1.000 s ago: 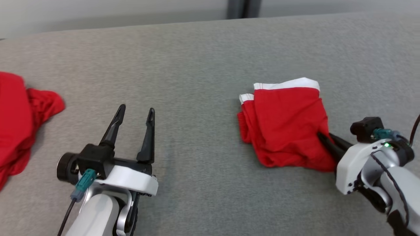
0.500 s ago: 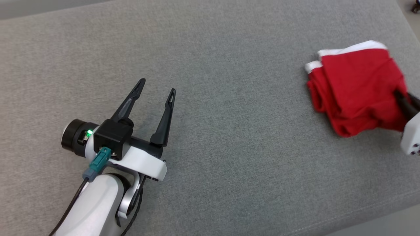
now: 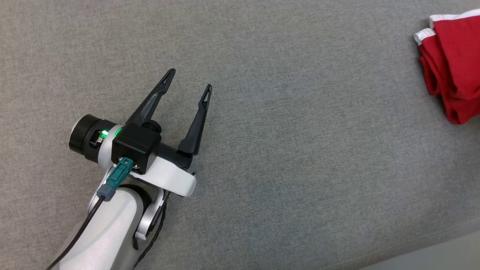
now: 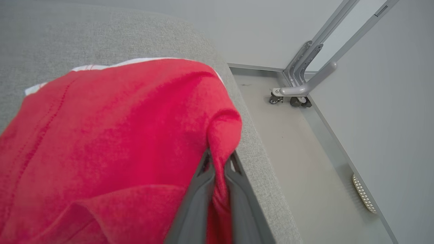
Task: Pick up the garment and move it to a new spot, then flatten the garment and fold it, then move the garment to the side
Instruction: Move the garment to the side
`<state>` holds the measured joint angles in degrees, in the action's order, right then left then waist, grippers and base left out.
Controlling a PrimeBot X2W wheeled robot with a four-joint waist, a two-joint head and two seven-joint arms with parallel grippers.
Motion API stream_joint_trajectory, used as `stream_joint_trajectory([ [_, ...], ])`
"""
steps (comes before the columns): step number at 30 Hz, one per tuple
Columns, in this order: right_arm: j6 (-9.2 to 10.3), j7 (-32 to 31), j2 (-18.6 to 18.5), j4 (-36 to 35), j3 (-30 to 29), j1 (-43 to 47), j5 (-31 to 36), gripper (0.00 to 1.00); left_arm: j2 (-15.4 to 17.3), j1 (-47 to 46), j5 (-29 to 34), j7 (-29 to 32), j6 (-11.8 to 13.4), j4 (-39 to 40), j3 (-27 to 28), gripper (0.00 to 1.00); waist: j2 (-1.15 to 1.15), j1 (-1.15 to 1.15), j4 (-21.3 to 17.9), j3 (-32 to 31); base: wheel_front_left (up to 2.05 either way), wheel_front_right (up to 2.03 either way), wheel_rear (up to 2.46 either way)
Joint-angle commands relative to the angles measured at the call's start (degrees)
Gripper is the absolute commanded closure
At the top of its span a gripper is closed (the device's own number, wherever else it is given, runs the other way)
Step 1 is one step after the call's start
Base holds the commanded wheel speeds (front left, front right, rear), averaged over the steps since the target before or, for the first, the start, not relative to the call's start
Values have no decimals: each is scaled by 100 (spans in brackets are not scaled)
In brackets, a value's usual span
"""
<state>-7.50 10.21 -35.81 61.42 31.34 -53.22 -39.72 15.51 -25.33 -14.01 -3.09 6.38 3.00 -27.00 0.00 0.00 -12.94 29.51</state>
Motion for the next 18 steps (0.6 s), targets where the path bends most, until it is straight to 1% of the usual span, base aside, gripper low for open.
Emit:
stream_joint_trajectory([
  [1, 1, 45, 7, 103, -23, -55, -40, 0, 33, -98, 55, -5, 16, 31, 5, 0, 0, 0, 31, 53, 0, 0, 0],
  [5, 1, 158, 141, 364, -7, -108, -83, 0, 61, -66, 12, 8, 57, 23, 25, 0, 0, 0, -14, 50, 0, 0, 0],
  [11, 1, 382, 301, 562, -9, -7, -58, 0, 45, 114, -100, -57, 66, -105, 13, 0, 0, 0, -139, -251, 0, 0, 0],
  [14, 1, 480, 389, 471, -108, 76, -36, 0, 27, 246, -177, -114, 79, -190, 21, 0, 0, 0, -195, -489, 0, 0, 0],
  [15, 1, 506, 444, 311, -260, 169, -24, 0, -6, 361, -253, -174, 117, -246, 36, 0, 0, 0, -211, -662, 0, 0, 0],
  [16, 1, 506, 444, 311, -260, 169, -24, 0, -6, 361, -253, -174, 117, -246, 36, 0, 0, 0, -211, -662, 0, 0, 0],
  [18, 1, 502, 432, -28, -574, 298, 71, 0, -36, 471, -309, -251, 157, -297, 78, 0, 0, 0, -205, -828, 0, 0, 0],
])
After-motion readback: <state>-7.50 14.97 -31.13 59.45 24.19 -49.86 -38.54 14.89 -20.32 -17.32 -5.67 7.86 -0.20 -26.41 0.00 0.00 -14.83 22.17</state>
